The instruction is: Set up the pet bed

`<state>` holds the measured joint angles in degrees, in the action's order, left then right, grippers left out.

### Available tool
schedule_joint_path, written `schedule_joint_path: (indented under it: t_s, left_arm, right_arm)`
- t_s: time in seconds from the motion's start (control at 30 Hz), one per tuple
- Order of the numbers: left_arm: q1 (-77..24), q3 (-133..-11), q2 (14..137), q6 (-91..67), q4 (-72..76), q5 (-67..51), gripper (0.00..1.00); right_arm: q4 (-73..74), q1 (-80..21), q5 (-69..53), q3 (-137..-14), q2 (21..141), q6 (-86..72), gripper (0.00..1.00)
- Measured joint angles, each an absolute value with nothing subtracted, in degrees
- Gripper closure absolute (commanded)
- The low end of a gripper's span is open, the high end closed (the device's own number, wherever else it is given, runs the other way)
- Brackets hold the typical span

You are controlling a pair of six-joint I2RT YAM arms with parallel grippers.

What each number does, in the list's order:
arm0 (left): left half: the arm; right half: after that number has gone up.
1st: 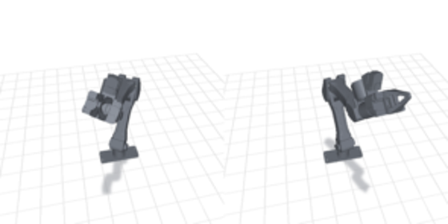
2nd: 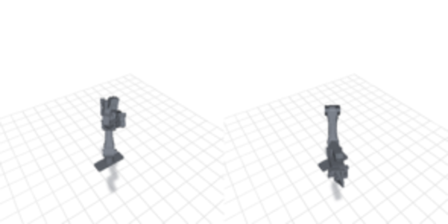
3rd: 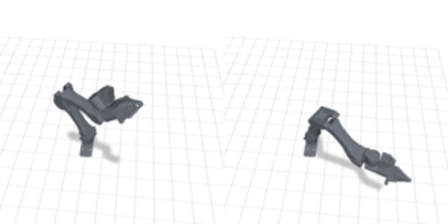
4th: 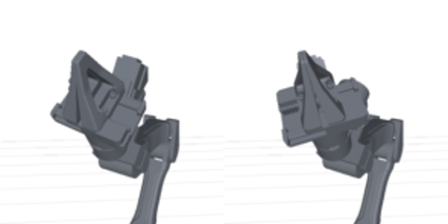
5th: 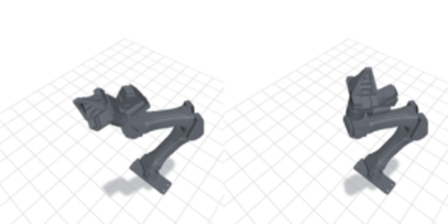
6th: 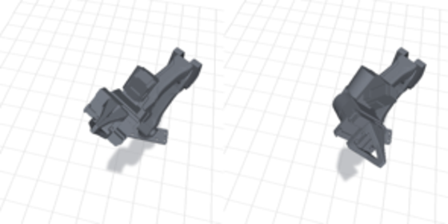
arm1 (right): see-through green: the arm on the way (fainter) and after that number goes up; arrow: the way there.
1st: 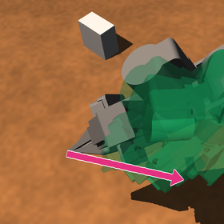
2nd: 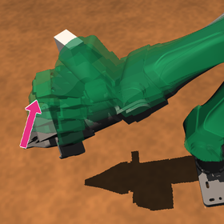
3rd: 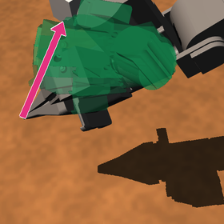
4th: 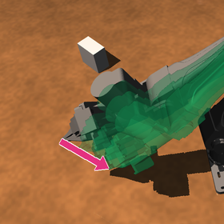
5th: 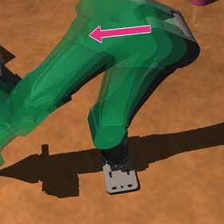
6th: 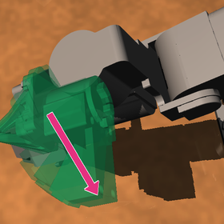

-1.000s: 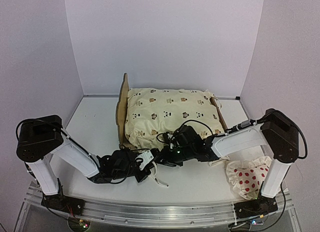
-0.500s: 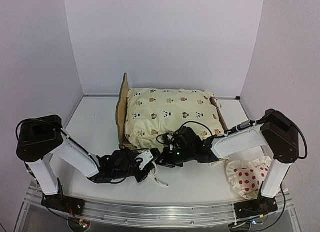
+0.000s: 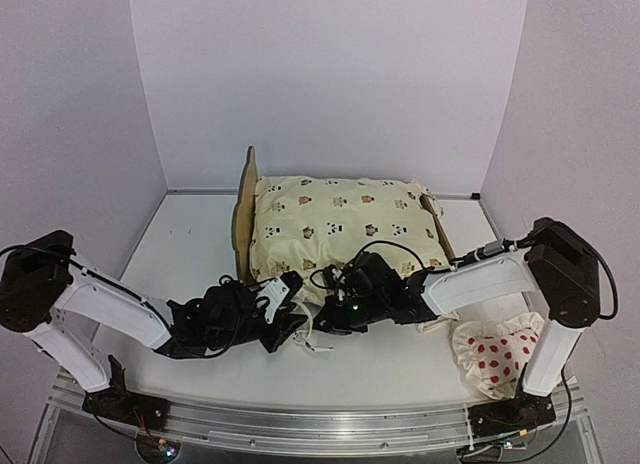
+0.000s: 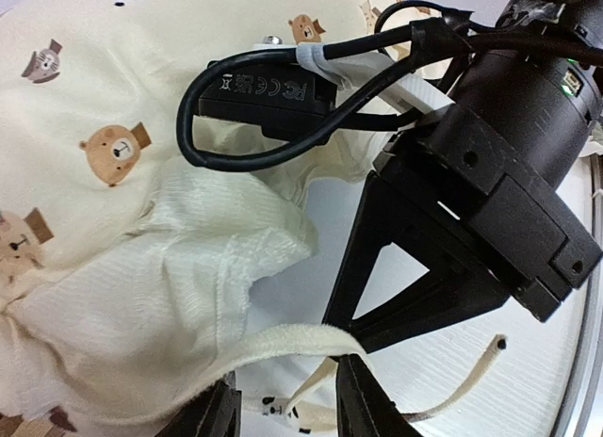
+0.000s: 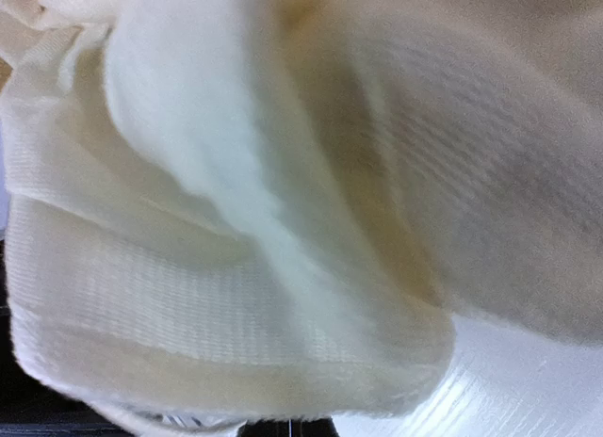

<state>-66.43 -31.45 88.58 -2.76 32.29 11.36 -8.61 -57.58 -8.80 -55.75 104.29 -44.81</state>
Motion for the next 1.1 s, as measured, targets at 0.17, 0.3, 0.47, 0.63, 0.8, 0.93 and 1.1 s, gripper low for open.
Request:
schedule_joint_path:
  t_s: [0.17,0.3,0.47,0.63,0.8,0.93,1.1]
  left_arm:
    - [-66.4,-27.2,80.8,-6.1,29.4,11.8,0.64]
    - [-66.4,-24.1,75.6,-8.3,26.8,11.8,0.64]
    - [-66.4,-22.9,72.4,-11.8,23.5,12.4,0.65]
    - [-66.4,-21.7,67.7,-18.9,20.9,14.1,0.17]
    - [-66.4,-14.3,58.3,-29.7,22.7,18.0,0.0]
    - [-66.4,-9.9,52.0,-33.9,21.9,20.3,0.1]
    - [-66.4,-10.3,51.5,-34.8,20.9,19.3,0.19]
  right_arm:
    - [-6.1,-57.6,-8.7,-59.2,104.3,-43.4,1.0]
    - [-4.4,-57.6,-8.6,-62.3,104.3,-42.3,1.0]
    - [-1.6,-58.3,-8.5,-66.3,104.3,-40.8,1.0]
    - [1.8,-59.3,-7.4,-69.4,104.3,-39.2,1.0]
    - [5.5,-60.1,-6.9,-72.9,104.4,-37.5,1.0]
    - [7.3,-60.7,-6.8,-77.5,105.4,-36.3,1.0]
    - [9.1,-61.0,-5.8,-81.7,107.2,-35.3,1.0]
